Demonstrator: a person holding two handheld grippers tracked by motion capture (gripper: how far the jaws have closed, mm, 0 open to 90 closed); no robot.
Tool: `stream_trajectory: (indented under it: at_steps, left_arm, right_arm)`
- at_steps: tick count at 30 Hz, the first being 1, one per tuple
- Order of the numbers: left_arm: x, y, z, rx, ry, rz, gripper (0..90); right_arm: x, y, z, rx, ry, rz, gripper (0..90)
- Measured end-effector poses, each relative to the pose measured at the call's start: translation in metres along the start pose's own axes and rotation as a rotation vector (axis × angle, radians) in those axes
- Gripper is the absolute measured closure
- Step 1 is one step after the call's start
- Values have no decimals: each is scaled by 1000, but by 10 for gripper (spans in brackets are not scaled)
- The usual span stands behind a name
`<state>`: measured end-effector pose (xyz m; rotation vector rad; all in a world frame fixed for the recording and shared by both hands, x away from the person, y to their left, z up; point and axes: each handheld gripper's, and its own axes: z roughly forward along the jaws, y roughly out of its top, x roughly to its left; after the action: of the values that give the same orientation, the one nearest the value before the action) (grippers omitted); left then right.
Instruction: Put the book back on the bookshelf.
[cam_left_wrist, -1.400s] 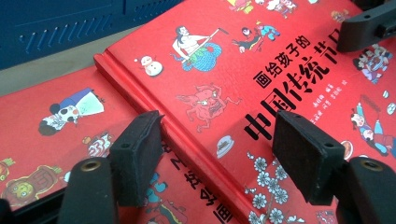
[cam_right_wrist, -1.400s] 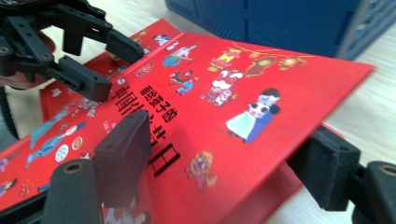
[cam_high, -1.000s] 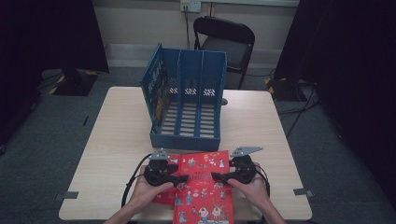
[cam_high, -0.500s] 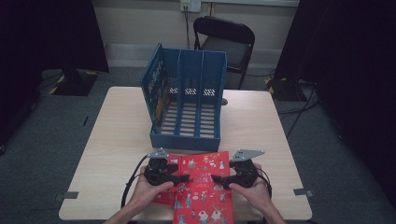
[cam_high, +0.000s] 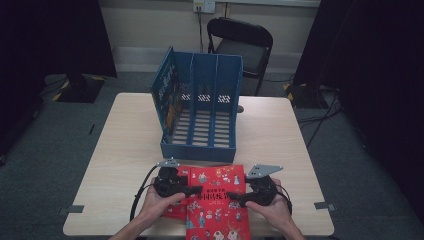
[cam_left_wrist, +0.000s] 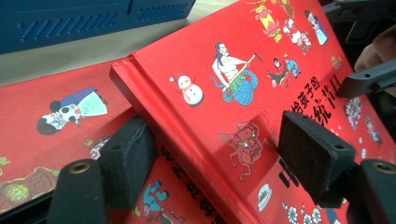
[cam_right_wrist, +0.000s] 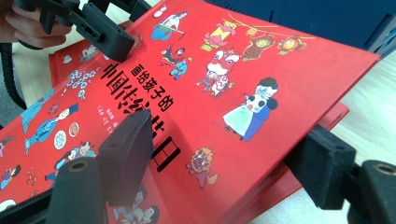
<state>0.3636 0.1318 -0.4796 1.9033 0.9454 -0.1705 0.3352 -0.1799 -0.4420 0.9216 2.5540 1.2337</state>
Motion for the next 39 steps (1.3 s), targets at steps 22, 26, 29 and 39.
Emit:
stream_trajectory:
  at_steps: [22,26,29,39]
  left_arm:
    - [15,24,-17,-83,-29,-86,438]
    - [14,30,-22,-115,-34,-86,474]
    - [12,38,-26,-139,-31,-72,483]
    - [12,45,-33,-183,-72,-60,531]
  right_arm:
    - [-15,29,13,-26,-39,68,306]
    - [-15,35,9,-53,-46,64,307]
    - [-15,40,6,-65,-55,67,311]
    - [-16,46,0,-99,-63,84,318]
